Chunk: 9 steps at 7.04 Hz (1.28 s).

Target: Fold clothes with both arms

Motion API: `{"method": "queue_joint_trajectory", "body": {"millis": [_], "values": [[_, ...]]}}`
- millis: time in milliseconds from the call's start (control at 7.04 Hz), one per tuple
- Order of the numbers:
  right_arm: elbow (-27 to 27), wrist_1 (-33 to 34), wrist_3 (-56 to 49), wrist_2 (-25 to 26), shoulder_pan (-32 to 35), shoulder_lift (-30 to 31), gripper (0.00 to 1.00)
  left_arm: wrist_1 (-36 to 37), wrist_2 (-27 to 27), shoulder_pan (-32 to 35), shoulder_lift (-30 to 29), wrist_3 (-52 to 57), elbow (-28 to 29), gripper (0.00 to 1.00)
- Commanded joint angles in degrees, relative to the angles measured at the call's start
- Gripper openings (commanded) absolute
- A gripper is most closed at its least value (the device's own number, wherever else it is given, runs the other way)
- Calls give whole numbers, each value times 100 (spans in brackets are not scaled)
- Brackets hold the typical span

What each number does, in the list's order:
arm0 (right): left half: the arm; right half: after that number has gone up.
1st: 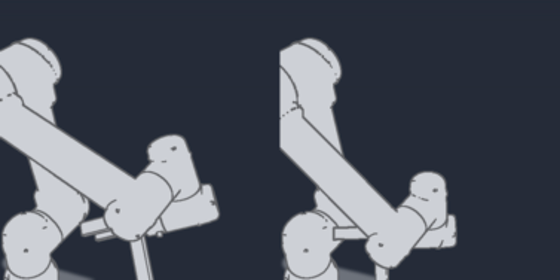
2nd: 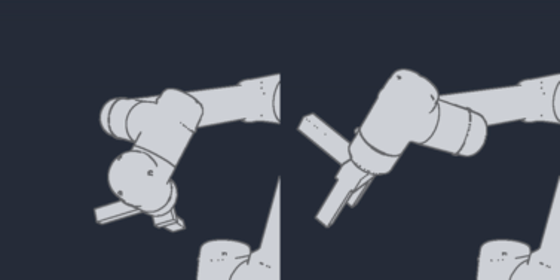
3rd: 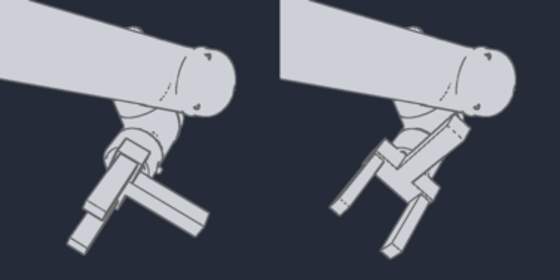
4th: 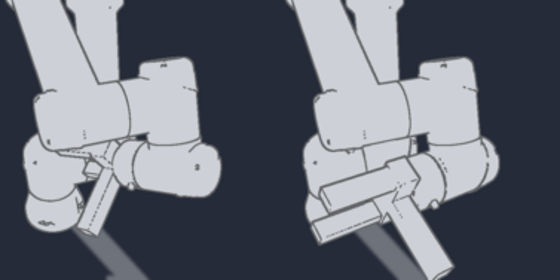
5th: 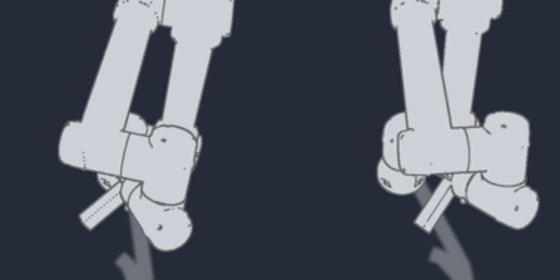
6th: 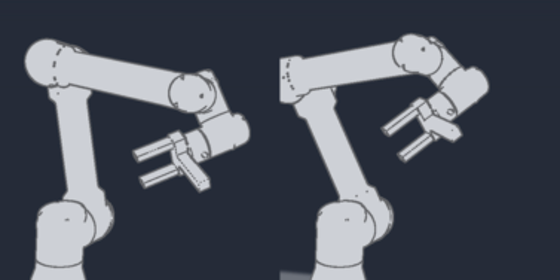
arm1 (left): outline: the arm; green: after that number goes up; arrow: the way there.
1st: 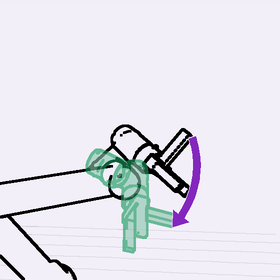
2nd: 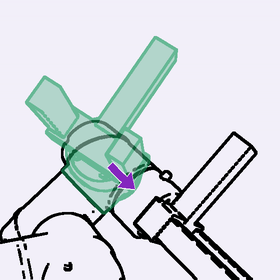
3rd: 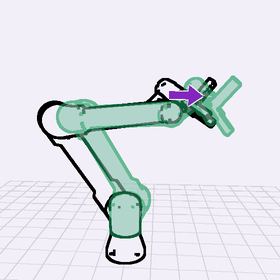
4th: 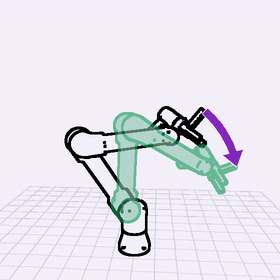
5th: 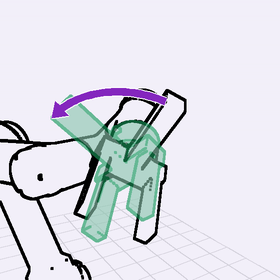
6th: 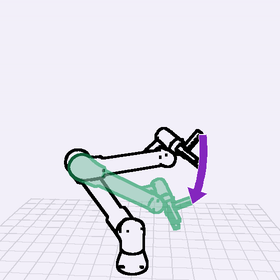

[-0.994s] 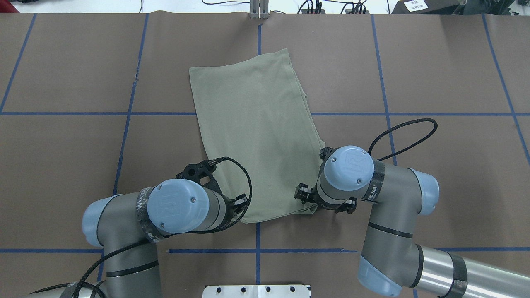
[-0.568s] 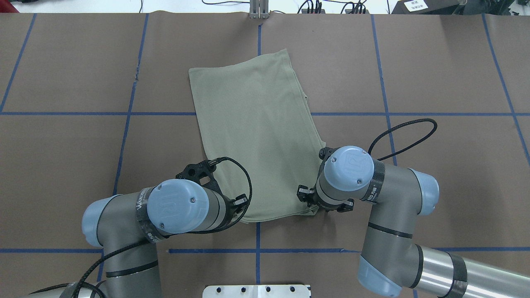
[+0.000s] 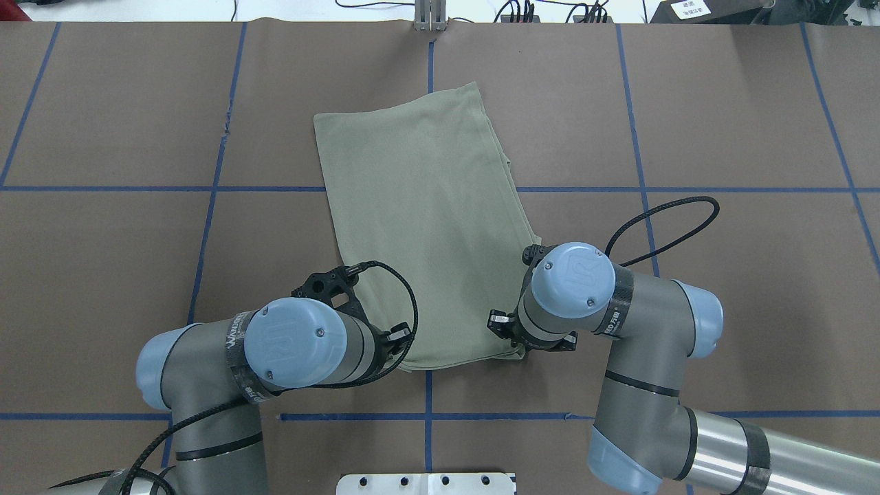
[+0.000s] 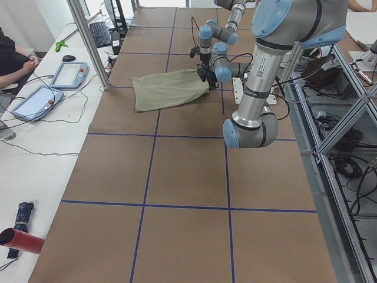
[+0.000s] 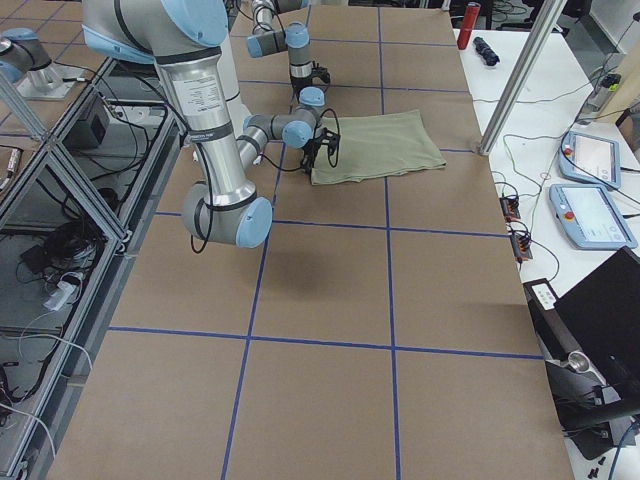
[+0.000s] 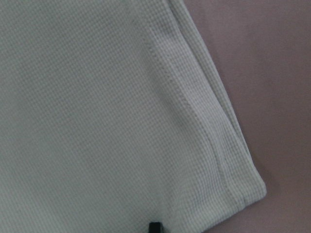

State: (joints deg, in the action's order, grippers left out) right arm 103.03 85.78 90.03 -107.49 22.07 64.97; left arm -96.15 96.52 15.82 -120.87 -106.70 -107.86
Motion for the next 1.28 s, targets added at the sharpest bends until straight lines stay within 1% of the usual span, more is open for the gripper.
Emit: {"method": "queue_joint_trajectory", "body": {"millis": [0,284,426,568,710,852,994,1136], "values": [[7,0,14,8,34,-37,0,0,7,0,-7,0,-7,0],[86,9,49,0,52,-46,0,0,-1,-9,2,0,-112,0],[182,9,310,0,52,-20,0,9,-10,-96,37,0,-208,0],[392,26,357,-61,8,41,0,9,-19,-314,194,0,-366,0],[672,96,514,-132,-132,164,0,9,-28,-499,352,0,-646,0],[875,105,733,-280,-246,235,0,70,-28,-701,388,0,-805,0],[1103,106,752,-334,-369,296,0,279,-28,-799,388,0,-1077,0],[1488,106,761,-482,-422,480,0,655,-19,-835,397,9,-1419,0]]}}
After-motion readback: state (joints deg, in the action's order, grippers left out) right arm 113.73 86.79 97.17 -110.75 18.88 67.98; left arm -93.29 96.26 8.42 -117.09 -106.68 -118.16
